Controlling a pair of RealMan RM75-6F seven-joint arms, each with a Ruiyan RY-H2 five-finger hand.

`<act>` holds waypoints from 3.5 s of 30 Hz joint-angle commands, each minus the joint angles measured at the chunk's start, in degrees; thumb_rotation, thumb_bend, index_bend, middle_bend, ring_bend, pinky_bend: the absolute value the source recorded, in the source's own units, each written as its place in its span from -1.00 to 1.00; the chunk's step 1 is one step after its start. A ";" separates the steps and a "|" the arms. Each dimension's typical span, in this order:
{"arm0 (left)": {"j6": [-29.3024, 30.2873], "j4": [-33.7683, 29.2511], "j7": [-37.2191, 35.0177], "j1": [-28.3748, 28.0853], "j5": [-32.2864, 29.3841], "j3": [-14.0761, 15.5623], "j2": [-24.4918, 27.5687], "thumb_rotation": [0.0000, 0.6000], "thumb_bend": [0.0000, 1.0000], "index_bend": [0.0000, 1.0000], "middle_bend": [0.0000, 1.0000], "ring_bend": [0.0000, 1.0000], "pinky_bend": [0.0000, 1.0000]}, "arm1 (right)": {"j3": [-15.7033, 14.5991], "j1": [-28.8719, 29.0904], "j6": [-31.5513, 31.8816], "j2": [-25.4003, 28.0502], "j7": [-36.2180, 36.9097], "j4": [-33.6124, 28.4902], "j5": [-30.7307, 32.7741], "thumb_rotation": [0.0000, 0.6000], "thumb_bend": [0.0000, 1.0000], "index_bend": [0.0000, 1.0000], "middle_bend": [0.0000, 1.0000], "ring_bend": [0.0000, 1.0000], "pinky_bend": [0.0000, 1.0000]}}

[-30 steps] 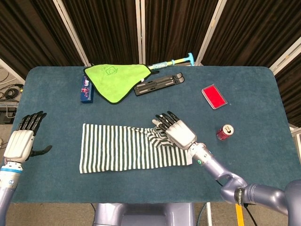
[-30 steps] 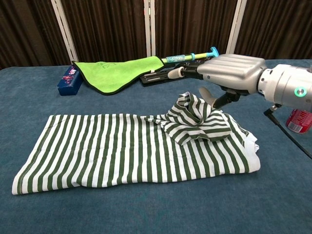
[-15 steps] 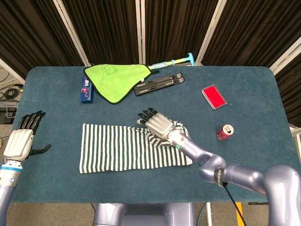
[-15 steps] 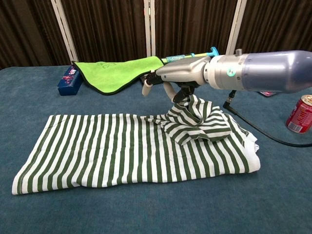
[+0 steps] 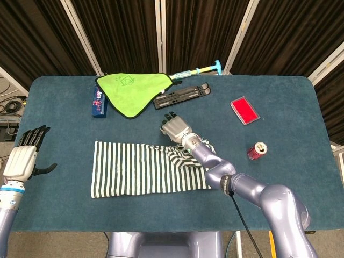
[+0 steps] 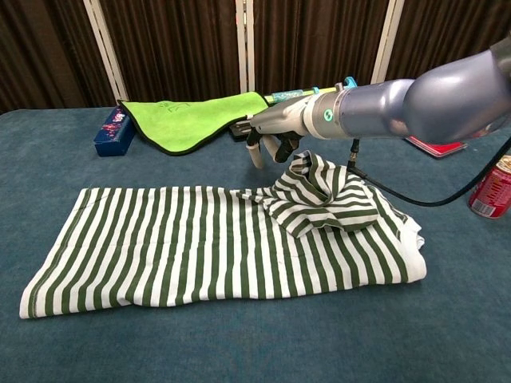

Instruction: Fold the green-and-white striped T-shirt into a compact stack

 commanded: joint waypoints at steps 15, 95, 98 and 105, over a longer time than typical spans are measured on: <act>1.17 -1.27 0.59 0.35 1.60 0.60 0.16 1.00 -0.59 -1.00 -1.00 -1.00 -1.00 | -4.73 -3.96 6.36 10.51 -6.28 -13.00 5.52 1.00 1.00 0.08 -0.35 -0.65 -1.00; 1.31 -0.98 -0.04 -0.07 9.17 4.36 -1.07 1.00 -0.59 -1.00 -1.00 -1.00 -1.00 | -15.14 -40.13 56.33 35.90 4.82 -47.03 -25.21 1.00 -0.96 -0.99 -1.00 -1.00 -1.00; 0.59 0.96 0.13 -0.70 10.45 4.98 -2.30 1.00 -0.59 -1.00 -1.00 -1.00 -1.00 | -16.28 -43.67 59.14 37.25 5.28 -47.92 -25.32 1.00 -1.00 -1.00 -1.00 -1.00 -1.00; -1.07 9.95 -2.94 -3.43 16.79 7.49 -7.17 1.00 -0.56 -1.00 -1.00 -1.00 -1.00 | -15.89 -51.65 67.37 35.28 8.20 -47.03 -24.49 1.00 -1.00 -1.00 -1.00 -1.00 -1.00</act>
